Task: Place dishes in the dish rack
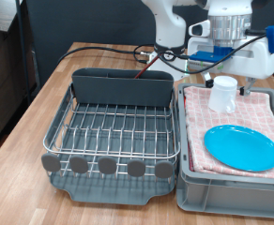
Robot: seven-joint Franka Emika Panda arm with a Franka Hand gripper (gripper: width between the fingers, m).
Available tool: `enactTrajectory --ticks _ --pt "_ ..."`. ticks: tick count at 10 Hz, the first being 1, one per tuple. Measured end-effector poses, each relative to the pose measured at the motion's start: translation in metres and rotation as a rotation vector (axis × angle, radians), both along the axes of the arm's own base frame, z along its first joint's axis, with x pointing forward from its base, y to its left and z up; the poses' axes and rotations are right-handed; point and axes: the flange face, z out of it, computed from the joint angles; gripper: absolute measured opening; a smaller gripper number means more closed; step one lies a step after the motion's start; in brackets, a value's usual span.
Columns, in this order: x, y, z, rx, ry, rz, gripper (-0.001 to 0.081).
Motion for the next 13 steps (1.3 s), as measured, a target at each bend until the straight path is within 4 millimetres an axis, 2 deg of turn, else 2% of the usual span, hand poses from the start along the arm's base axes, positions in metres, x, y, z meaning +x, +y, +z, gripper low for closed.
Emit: enactTrajectory --ticks 1,6,13 --pt "0.001 -0.002 -0.007 0.002 -0.016 0.005 0.0803" --pt "-0.006 -0.008 -0.016 0.062 -0.033 0.020 0.0803" --pt "-0.017 -0.009 -0.052 0.109 -0.033 0.048 0.0803"
